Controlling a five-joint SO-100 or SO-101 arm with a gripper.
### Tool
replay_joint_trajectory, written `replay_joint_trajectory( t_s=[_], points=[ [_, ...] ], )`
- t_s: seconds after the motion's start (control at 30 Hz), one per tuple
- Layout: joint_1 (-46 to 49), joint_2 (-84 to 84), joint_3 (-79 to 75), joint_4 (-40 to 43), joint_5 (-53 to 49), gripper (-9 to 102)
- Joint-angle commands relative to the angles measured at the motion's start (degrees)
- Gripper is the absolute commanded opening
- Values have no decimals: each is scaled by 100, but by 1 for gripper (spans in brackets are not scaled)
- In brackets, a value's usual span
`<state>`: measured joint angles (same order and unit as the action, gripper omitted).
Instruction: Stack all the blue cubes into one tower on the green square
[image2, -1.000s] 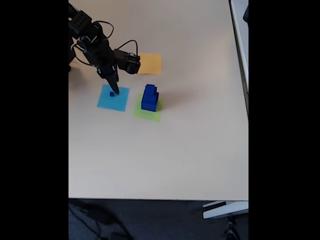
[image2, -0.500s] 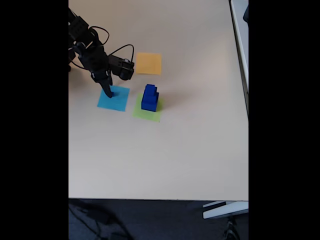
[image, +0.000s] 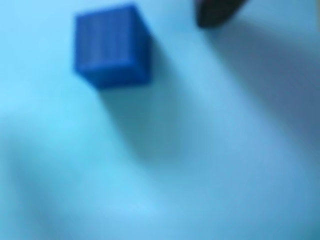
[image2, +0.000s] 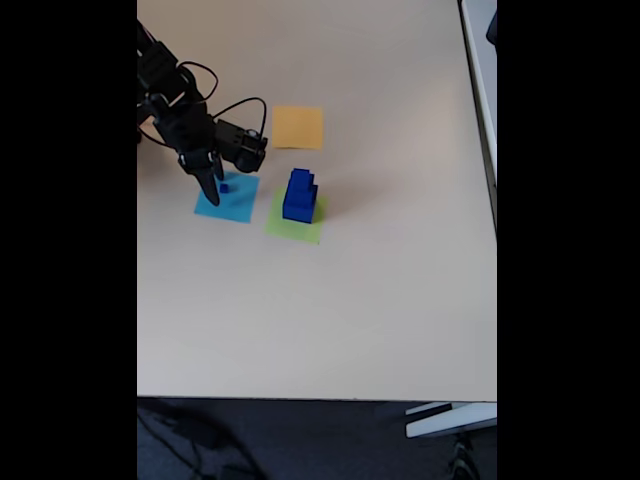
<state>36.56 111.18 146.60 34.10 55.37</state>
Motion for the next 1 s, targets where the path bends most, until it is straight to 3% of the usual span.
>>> replay_joint_trajectory(
  t_s=[0.0,0.2,0.57,0.97],
  points=[
    [44,-88,-404,-141,44,25],
    [44,-229,-527,-176,53,21],
    [44,-237,-519,-176,70,0],
    [88,176,-844,97,-35,0]
  ],
)
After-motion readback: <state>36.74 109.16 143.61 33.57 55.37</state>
